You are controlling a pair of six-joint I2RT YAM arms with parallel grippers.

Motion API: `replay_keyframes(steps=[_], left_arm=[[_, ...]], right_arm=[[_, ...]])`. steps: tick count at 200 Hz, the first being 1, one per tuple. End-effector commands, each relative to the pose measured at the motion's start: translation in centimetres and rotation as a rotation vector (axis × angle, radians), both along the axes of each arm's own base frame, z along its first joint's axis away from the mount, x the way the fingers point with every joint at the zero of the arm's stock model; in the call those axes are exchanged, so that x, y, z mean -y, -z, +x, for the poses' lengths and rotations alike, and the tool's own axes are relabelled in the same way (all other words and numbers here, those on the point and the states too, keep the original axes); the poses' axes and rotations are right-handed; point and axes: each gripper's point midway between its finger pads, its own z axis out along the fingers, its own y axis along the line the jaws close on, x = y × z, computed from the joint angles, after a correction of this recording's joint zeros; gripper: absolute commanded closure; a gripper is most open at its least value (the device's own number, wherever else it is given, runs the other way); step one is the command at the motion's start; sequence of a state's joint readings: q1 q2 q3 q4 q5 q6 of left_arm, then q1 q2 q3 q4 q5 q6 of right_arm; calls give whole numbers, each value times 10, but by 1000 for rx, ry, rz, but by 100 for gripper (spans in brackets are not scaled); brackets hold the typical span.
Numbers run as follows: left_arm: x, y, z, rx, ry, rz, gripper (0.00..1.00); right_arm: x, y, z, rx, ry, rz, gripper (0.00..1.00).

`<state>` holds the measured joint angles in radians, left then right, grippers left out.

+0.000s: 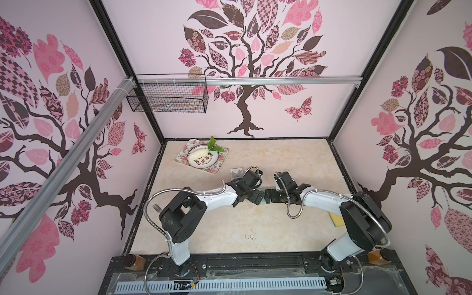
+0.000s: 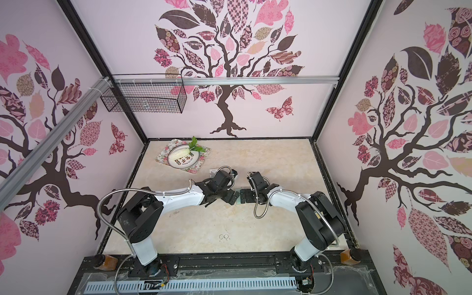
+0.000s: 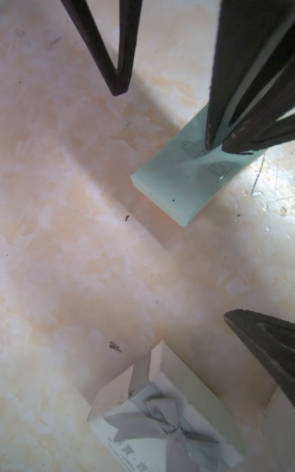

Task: Take the rings out of the lift-off lid box
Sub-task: Close the lid on the jewelry box, then pick up the jewelry box from the center of the board.

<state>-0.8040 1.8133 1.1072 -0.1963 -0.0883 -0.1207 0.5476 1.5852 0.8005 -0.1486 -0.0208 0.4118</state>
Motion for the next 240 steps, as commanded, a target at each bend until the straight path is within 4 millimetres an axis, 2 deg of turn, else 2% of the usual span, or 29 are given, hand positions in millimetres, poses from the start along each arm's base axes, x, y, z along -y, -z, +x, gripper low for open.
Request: replay_keyframes(steps=[1, 44, 78, 103, 133, 148, 164, 179, 211, 240], left_arm=[[-5, 19, -2, -26, -22, 4, 2], [-11, 39, -8, -63, -35, 28, 2], [-13, 35, -8, -56, -35, 27, 2], [-14, 1, -5, 14, -25, -3, 2], [-29, -68, -7, 148, -37, -56, 2], [-41, -95, -14, 197, -50, -90, 2], [-59, -113, -28, 226, -73, -126, 2], [-77, -118, -44, 235, -93, -157, 2], [-113, -116, -75, 250, -149, -210, 2], [-131, -108, -88, 264, -177, -228, 2]], right_arm=[[3, 9, 1, -27, 13, -38, 1], [6, 14, 1, -39, 22, -61, 0], [9, 2, 4, -9, 23, -77, 0], [4, -26, 9, 57, -11, -74, 0], [-11, -64, 10, 143, -73, -68, 0], [-21, -73, 6, 168, -114, -64, 0], [-30, -70, 3, 160, -143, -71, 0], [-33, -63, 4, 145, -148, -88, 0], [-36, -44, 15, 113, -137, -132, 0], [-46, -21, 24, 66, -146, -161, 0]])
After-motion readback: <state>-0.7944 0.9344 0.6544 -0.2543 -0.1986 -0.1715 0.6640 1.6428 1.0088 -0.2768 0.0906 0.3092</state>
